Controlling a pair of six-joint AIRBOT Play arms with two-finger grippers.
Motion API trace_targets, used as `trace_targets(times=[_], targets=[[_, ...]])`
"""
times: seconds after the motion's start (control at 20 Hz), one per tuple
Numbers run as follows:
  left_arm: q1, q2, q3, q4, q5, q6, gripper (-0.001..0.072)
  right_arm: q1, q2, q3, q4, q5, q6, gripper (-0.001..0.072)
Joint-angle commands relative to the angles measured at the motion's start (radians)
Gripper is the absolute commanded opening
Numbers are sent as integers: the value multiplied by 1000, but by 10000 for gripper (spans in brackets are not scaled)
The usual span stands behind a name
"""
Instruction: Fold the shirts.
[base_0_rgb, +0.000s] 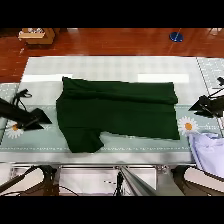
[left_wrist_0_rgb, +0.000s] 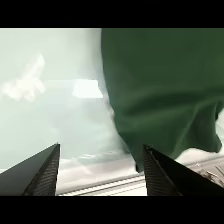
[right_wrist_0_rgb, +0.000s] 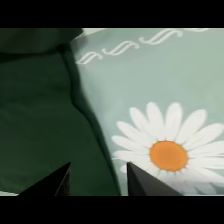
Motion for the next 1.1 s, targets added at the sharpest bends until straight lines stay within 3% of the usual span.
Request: trace_targets(times=[0.0,0.45,0.7,0.75,0.8,0.85,0.9,1.05], targets=[[21,53,-185,-90,102,48,602,-13,28,-45,105,-14,-34,436],[-130,47,-273,-170,330,57,601,-13,94,-45,105,-5,-35,436],[-221,-4,-274,-208,337,56,576,-13,136,-45,102,-6,-24,436],[-234,-18,-274,-207,332,57,416,-13,141,-45,102,-5,-13,436],[-239,-27,-274,-207,324,57,194,-13,142,-45,102,-1,-8,436],[-239,-29,-274,-207,317,58,95,-13,142,-45,96,16,-6,437],[-235,-27,-274,-207,314,58,46,-13,142,-45,69,37,-6,486],[-210,-27,-274,-206,297,58,35,-43,142,-85,-47,77,38,527]])
